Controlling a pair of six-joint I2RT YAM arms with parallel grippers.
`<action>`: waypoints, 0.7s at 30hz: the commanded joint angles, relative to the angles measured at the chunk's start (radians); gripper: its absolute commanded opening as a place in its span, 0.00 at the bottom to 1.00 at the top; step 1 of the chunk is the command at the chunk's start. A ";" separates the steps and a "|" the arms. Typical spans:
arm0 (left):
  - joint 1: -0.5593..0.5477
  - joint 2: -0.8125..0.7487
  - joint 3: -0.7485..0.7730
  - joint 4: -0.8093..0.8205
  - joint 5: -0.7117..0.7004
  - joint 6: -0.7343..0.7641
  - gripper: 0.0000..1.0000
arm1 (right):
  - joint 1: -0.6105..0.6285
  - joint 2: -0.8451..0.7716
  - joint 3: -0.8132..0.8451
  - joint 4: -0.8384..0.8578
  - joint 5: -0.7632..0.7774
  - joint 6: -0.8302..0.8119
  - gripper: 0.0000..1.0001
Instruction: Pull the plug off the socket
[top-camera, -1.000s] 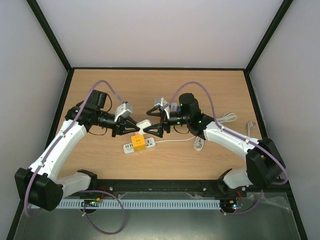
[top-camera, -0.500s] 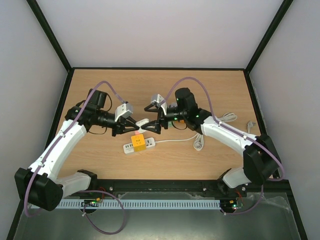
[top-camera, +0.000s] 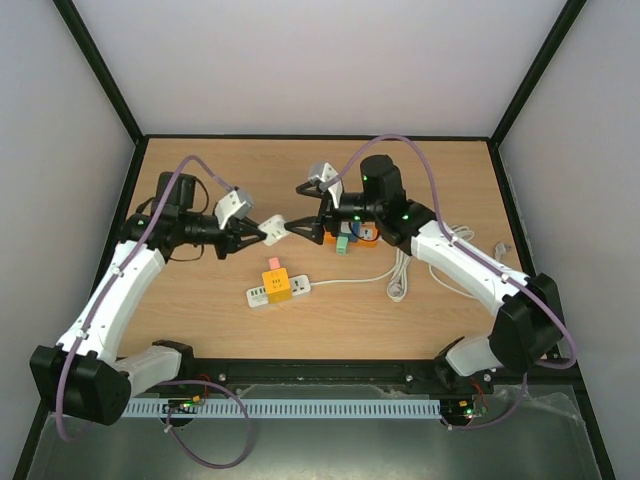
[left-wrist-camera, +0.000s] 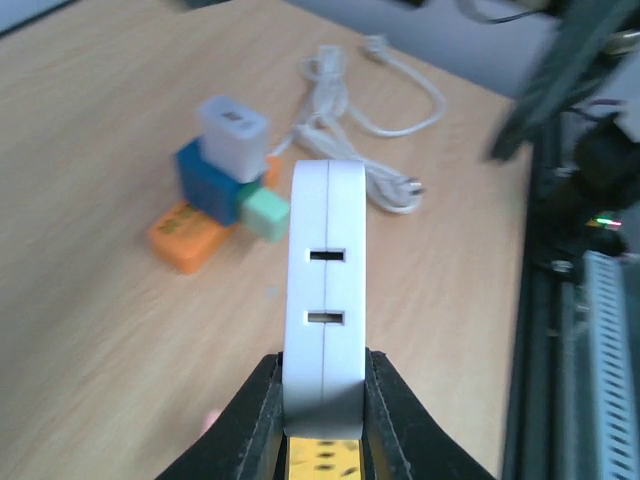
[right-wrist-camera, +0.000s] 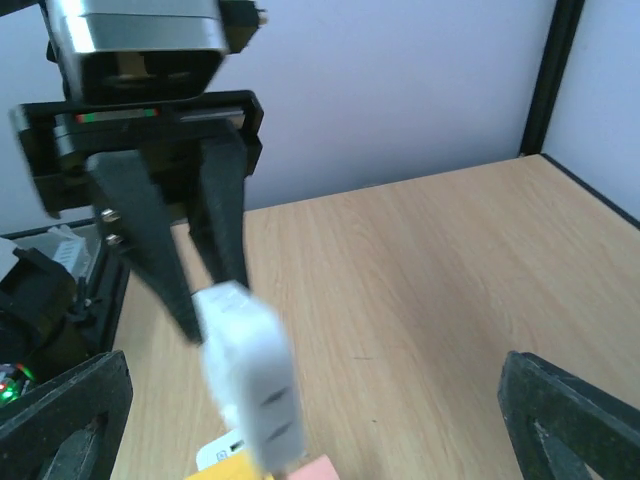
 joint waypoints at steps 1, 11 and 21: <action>0.071 0.000 -0.002 0.108 -0.204 -0.056 0.02 | -0.008 -0.055 0.029 -0.077 0.051 -0.052 0.98; 0.156 0.139 -0.027 0.341 -0.753 0.023 0.03 | -0.008 -0.100 -0.023 -0.137 0.222 -0.109 0.98; 0.189 0.376 -0.073 0.691 -1.154 0.163 0.03 | -0.008 -0.146 -0.174 -0.025 0.196 0.023 0.98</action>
